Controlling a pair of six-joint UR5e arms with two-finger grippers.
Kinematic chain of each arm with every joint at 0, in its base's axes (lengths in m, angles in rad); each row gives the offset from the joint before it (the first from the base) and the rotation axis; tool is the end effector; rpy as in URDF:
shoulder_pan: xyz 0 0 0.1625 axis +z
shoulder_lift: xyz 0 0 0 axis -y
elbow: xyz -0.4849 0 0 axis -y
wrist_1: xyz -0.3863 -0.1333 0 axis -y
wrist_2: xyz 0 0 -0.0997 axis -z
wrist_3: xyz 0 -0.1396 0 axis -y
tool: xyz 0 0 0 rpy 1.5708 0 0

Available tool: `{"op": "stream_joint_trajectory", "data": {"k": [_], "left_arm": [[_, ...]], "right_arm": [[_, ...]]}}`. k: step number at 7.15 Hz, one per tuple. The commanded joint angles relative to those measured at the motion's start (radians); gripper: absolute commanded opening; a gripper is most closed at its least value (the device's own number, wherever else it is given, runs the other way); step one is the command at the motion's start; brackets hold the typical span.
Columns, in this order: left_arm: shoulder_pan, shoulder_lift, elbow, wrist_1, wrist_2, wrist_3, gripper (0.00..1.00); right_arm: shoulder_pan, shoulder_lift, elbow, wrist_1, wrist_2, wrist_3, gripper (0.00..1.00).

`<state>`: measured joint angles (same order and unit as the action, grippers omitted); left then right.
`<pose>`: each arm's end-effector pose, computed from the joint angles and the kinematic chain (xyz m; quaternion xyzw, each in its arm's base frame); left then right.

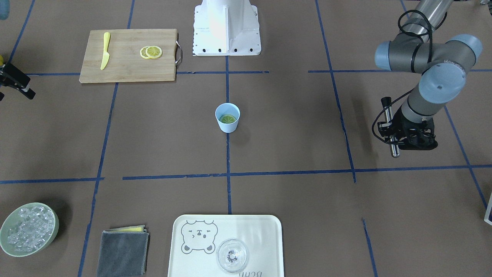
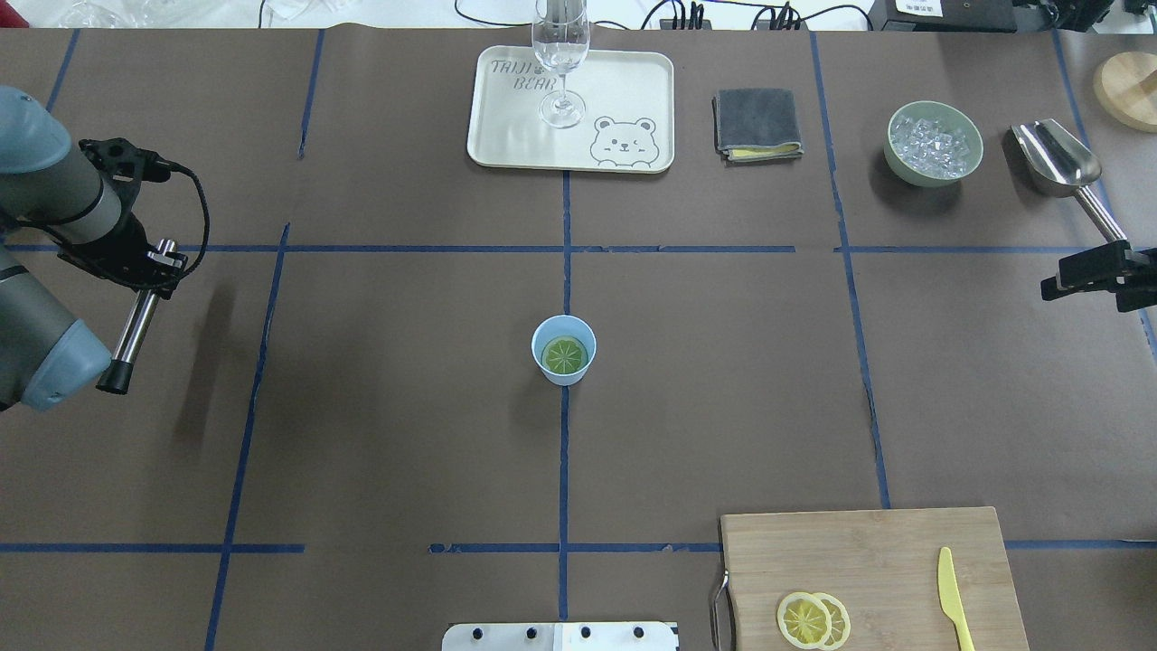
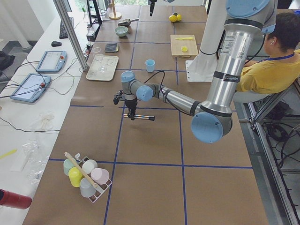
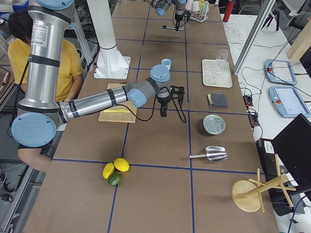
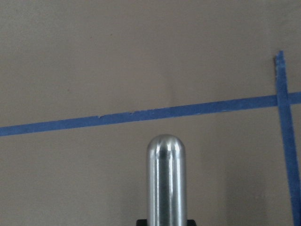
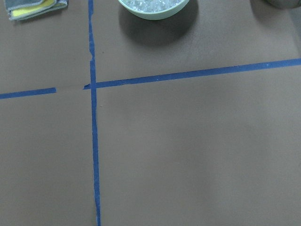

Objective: Squeeze lemon into cup
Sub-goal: 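Lower the muddler upright onto the table and open the left gripper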

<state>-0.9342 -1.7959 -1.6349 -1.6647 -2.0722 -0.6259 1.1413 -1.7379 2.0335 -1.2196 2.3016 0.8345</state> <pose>0.3134 -0.5353 0.6013 0.0052 0.3055 0.0523 0.9508 -0.1430 -0.4087 0.5510 0.0393 -0.4487 0.0669 0.8903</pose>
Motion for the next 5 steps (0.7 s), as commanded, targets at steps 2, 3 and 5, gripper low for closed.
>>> {"op": "stream_joint_trajectory", "data": {"k": [2,3,5], "left_arm": [[-0.003,0.007,0.039,-0.006,-0.028,-0.07,0.0],[0.0,0.006,0.07,-0.012,-0.034,-0.086,0.0],[0.002,0.006,0.078,-0.012,-0.034,-0.084,0.0]], "right_arm": [[0.0,0.0,0.001,0.0,0.001,0.0,1.0],[0.0,0.0,-0.001,0.0,0.001,0.0,1.0],[-0.002,0.006,-0.001,0.0,0.001,0.0,1.0]]}}
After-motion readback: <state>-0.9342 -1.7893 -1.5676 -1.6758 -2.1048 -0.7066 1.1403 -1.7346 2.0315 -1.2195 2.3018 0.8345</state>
